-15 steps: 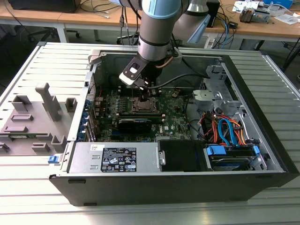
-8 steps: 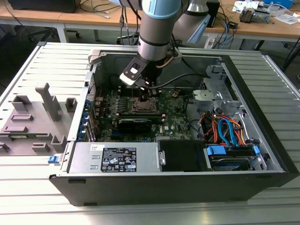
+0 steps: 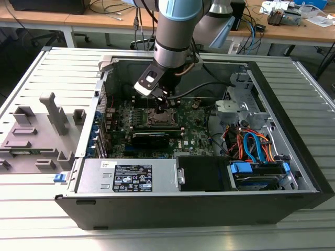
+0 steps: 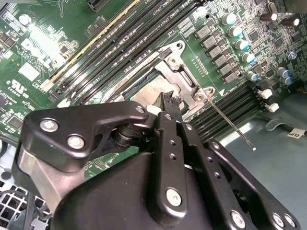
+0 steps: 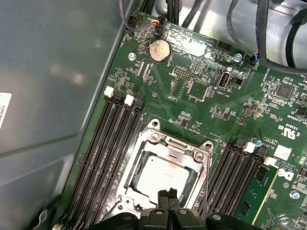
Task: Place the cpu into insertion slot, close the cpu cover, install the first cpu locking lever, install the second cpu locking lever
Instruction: 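Install the first cpu locking lever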
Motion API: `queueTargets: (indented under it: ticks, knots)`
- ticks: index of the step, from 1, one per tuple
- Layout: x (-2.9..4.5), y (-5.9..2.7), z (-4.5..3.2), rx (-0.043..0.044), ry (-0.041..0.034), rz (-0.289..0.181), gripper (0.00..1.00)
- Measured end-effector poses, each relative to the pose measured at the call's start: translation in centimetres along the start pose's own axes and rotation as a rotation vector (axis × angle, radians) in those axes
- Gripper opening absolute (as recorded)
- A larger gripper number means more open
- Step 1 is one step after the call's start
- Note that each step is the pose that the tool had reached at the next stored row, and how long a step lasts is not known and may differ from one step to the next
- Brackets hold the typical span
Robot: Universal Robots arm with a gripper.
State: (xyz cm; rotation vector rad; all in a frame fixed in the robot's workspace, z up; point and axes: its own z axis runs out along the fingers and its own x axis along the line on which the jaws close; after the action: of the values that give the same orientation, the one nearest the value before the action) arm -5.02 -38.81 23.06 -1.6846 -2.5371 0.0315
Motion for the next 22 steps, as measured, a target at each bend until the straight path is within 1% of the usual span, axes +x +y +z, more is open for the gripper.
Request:
queueTargets:
  ticks: [22]
  knots:
    - [0.00, 0.00, 0.00, 0.0042, -0.0044, -0.062, 0.11]
